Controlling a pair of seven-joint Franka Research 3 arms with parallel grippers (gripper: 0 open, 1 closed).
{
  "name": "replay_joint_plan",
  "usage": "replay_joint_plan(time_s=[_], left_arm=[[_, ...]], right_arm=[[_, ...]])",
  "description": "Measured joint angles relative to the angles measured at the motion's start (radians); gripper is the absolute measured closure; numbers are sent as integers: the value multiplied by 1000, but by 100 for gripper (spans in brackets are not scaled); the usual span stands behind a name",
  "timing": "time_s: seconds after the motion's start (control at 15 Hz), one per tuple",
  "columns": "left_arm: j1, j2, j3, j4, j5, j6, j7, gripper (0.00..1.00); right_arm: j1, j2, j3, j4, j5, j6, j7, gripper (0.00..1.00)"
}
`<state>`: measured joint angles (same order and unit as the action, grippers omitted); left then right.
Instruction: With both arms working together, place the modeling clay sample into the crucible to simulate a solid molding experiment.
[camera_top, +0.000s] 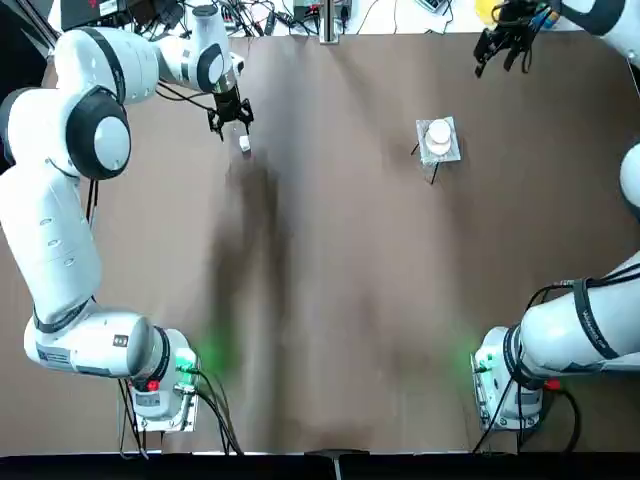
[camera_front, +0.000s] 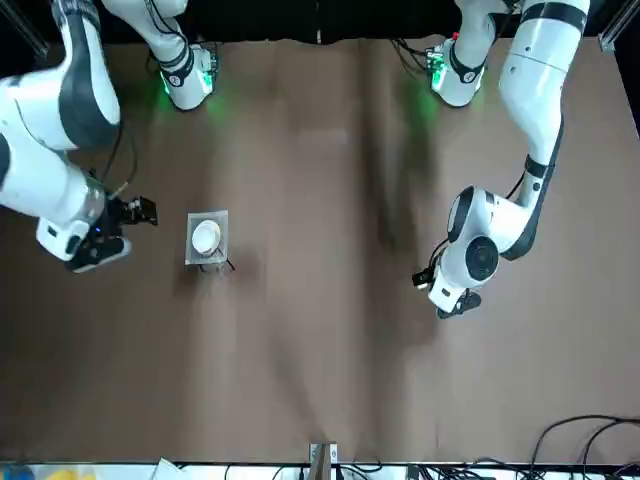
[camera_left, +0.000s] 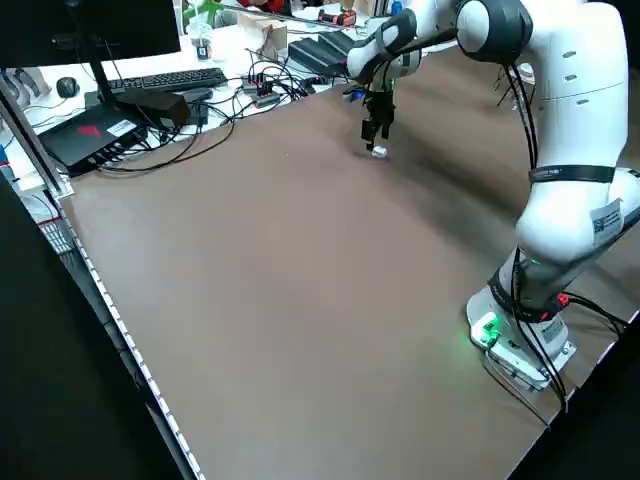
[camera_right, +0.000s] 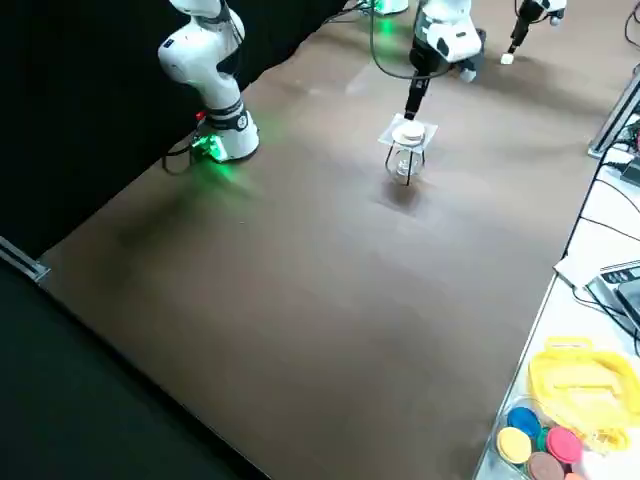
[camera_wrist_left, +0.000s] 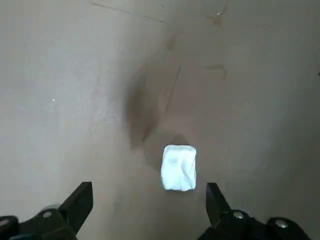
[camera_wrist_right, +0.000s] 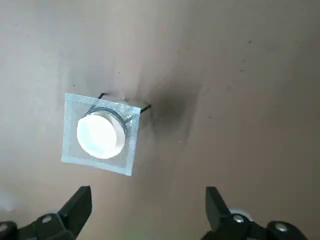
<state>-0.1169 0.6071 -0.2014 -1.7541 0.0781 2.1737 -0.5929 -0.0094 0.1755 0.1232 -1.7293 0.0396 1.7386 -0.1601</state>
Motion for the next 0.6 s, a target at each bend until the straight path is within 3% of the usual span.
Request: replay_joint_plan(time_s=[0.33,0.4,0.53,0.6], left_arm=[[-2,26,0,-2,20,71,0,1],[-2,35,0,-2,20,87,0,1],[-2,50,0,-3,20,104,-1,2],[-2,56,0,-3,20,107,-2,3]], right_arm=[[2,56,-1,0,125,9,-2,2],[4,71,-1,0,151,9,-2,9],[9,106,0,-3,177,9,-2,11],[10,123,0,-6,179,10,-2,19]])
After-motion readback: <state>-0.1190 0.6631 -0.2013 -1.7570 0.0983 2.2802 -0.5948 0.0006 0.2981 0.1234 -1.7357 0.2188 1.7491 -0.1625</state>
